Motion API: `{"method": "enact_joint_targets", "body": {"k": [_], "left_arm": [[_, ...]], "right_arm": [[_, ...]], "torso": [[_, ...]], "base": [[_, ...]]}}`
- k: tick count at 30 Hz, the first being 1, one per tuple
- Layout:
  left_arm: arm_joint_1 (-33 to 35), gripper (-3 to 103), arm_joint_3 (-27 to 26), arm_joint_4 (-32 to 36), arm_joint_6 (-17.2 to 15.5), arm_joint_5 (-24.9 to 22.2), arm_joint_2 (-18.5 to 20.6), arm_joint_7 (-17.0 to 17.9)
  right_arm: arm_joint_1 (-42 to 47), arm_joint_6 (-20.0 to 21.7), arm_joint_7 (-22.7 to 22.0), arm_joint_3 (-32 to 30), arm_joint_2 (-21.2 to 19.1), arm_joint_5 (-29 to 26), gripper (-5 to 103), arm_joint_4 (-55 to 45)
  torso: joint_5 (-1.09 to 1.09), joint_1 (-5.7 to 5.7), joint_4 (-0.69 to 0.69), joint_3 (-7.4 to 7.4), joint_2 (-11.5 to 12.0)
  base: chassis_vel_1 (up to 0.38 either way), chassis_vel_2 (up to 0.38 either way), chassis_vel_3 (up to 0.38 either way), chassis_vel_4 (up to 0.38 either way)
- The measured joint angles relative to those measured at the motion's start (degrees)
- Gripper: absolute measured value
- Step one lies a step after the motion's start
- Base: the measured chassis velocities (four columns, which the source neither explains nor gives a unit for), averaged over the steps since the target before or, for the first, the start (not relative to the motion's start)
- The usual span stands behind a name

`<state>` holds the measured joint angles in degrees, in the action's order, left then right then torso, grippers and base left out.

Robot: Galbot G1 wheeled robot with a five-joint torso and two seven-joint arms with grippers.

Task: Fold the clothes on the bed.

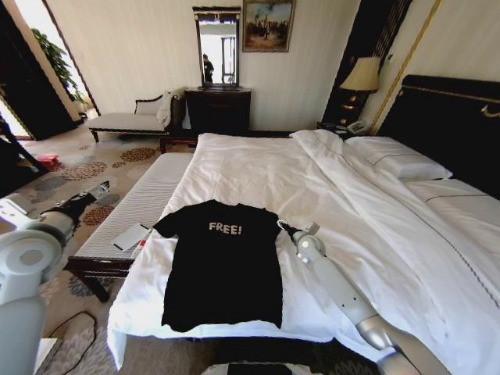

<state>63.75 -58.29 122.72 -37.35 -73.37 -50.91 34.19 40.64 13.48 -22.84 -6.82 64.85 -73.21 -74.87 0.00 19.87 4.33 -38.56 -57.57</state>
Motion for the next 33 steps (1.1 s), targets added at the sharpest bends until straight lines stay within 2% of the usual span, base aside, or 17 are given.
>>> {"method": "enact_joint_targets", "body": {"k": [3,4,6,7,9,10,13,15,16,17,30,31,32,33], "left_arm": [[-0.16,100,0.00,-0.16,-0.11,-0.18,0.33,0.01],[-0.16,100,0.00,-0.16,-0.11,-0.18,0.33,0.01],[-0.18,100,0.08,-0.17,-0.13,-0.18,0.36,0.01],[-0.18,100,0.13,-0.17,-0.15,-0.18,0.36,0.01],[-0.18,100,0.18,-0.16,-0.18,-0.18,0.35,0.01],[-0.18,100,0.18,-0.16,-0.18,-0.18,0.35,0.01],[-0.13,100,0.18,-0.24,-0.22,-0.16,0.41,0.01],[-0.13,100,0.18,-0.24,-0.22,-0.16,0.41,0.01],[-0.09,100,0.16,-0.42,-0.23,-0.11,0.43,0.03],[0.08,100,0.10,-0.52,-0.26,0.01,0.42,0.25],[0.43,100,0.05,-0.43,-0.35,0.30,0.23,0.69],[0.46,100,0.05,-0.36,-0.35,0.31,0.23,0.72],[0.46,100,0.05,-0.36,-0.35,0.31,0.23,0.72],[0.55,100,0.04,-0.25,-0.37,0.32,0.22,0.78]], "right_arm": [[0.04,-0.16,0.08,-0.06,0.35,0.31,61,0.59],[0.04,-0.16,0.08,-0.06,0.35,0.31,61,0.59],[0.08,-0.19,0.08,-0.05,0.60,0.48,50,0.77],[0.08,-0.20,0.09,-0.03,0.67,0.53,50,0.82],[0.09,-0.21,0.08,0.02,0.73,0.58,39,0.91],[0.09,-0.21,0.08,0.02,0.73,0.58,39,0.91],[0.07,-0.21,0.10,0.09,0.69,0.58,22,0.94],[0.07,-0.21,0.10,0.09,0.69,0.58,22,0.94],[0.07,-0.25,0.15,0.10,0.62,0.58,18,0.93],[0.15,-0.66,0.64,0.09,0.32,0.65,3,0.69],[1.19,-1.27,1.57,-0.34,-0.50,0.56,0,-0.77],[1.22,-1.27,1.52,-0.41,-0.49,0.58,-3,-0.69],[1.22,-1.27,1.52,-0.41,-0.49,0.58,-3,-0.69],[1.26,-1.27,1.44,-0.55,-0.44,0.58,2,-0.50]], "torso": [[0.00,0.00,-0.01,0.00,0.00],[0.00,0.00,-0.01,0.00,0.00],[0.00,0.00,-0.01,0.00,0.00],[0.00,0.00,-0.01,0.00,0.00],[0.00,0.00,-0.02,0.00,0.00],[0.00,0.00,-0.02,0.00,0.00],[0.01,0.00,-0.01,0.00,0.00],[0.01,0.00,-0.01,0.00,0.00],[0.01,0.00,-0.02,0.00,0.00],[0.00,0.00,-0.02,0.00,0.00],[0.00,-0.01,-0.01,0.00,0.00],[0.01,0.00,-0.01,0.00,0.00],[0.01,0.00,-0.01,0.00,0.00],[0.01,0.00,-0.01,0.00,0.00]], "base": [[0.000,0.000,0.000,0.000],[0.000,0.000,0.000,0.000],[0.000,0.000,0.000,0.000],[0.000,0.000,0.000,0.000],[0.000,0.000,0.000,0.000],[0.000,0.000,0.000,0.000],[0.000,0.000,0.000,0.000],[0.000,0.000,0.000,0.000],[0.000,0.000,0.000,0.000],[0.000,0.000,0.000,0.000],[0.000,0.000,0.000,0.000],[0.000,0.000,0.000,0.000],[0.000,0.000,0.000,0.000],[0.000,0.000,0.000,0.000]]}}
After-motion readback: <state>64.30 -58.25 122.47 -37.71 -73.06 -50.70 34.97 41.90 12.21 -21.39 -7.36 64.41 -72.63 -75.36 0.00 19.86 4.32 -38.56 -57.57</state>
